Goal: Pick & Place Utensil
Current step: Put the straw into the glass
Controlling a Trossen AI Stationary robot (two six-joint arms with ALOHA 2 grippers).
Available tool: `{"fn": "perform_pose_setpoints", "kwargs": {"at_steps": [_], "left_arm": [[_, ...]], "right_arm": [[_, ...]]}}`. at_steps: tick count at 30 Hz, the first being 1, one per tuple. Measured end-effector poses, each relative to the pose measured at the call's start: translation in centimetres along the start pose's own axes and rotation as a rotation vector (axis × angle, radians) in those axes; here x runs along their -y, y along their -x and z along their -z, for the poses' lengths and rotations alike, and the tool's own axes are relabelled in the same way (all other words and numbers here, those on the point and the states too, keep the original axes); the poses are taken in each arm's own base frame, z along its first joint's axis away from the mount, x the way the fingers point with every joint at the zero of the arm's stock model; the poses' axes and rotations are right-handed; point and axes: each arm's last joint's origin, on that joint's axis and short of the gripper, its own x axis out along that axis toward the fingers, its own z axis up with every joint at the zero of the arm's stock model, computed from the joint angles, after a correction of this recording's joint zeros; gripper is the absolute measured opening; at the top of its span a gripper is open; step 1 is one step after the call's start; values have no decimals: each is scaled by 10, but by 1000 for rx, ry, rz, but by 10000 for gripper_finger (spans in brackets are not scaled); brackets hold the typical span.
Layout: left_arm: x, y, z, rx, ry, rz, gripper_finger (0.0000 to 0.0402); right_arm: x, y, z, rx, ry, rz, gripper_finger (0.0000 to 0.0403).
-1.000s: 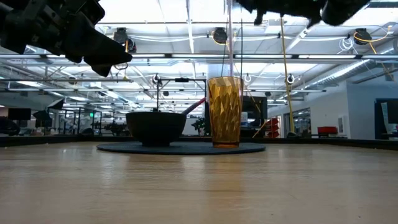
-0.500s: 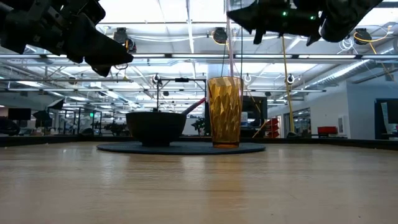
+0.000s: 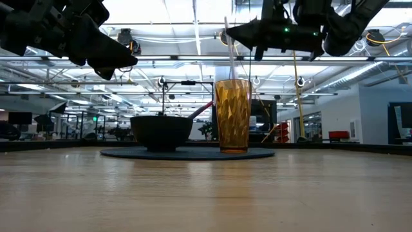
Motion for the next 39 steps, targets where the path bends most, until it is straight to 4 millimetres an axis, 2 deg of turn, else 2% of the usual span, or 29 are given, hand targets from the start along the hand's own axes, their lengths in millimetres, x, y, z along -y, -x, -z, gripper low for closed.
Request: {"fn": "perform_pose_setpoints", "kwargs": {"at_steps": [9,23,33,39], "left_arm": [[0,0,0,0,-4,0,122],[0,0,0,4,1,-1,122],[0,0,0,4,3,-1,122],[0,0,0,3,12,-1,122]], "right_arm": [[4,27,19,43,-21,19,0],[4,28,21,31,-19,21,3],[4,28,21,30,-19,21,80],[4,29,22,19,-21,14,110]]}}
